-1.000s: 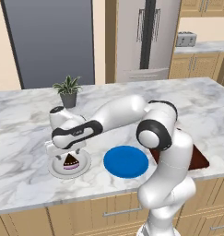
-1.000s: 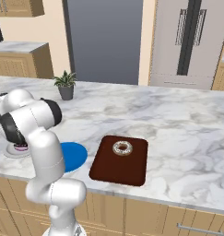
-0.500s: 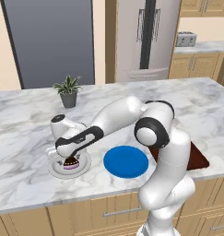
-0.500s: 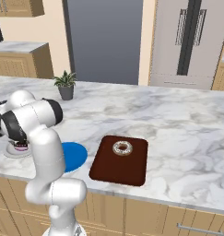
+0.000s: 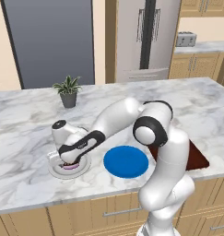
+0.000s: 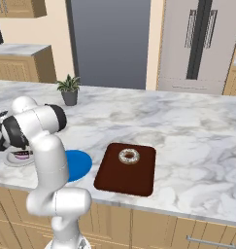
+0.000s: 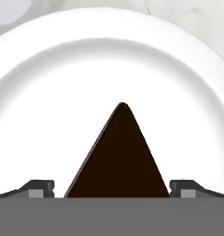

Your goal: Move the dessert items from the plates to the tray.

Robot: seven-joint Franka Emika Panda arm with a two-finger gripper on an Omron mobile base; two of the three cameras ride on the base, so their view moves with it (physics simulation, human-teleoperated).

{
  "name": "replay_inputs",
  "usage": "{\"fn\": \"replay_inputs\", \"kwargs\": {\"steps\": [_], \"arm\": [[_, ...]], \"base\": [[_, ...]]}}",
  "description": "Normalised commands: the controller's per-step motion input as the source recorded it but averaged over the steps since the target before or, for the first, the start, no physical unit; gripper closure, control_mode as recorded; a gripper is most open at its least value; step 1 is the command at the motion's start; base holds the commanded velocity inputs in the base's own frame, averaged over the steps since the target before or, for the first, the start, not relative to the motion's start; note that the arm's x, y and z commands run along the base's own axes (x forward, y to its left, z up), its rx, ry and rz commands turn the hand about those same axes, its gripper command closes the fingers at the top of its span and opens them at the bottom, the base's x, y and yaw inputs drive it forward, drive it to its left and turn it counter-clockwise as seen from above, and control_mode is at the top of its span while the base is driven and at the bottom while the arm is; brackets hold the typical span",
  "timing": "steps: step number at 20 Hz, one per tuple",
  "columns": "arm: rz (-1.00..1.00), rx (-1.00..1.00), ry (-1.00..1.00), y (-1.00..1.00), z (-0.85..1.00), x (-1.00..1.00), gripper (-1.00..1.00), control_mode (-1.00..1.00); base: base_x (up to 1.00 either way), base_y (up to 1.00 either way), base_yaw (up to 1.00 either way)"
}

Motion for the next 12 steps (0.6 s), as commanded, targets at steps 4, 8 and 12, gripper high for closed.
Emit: {"fn": "replay_inputs", "kwargs": {"steps": [4,8,12], "arm": [[0.0,0.0,-0.02,0.0,-0.12,0.0,1.0,-1.0],[0.0,0.0,0.0,0.0,-0.01,0.0,1.0,-1.0],[-0.02,0.0,0.01,-0.19,0.16,0.0,1.0,-1.0]], "base": [[0.0,0.0,0.0],[0.0,0.0,0.0],[0.0,0.0,0.0]]}}
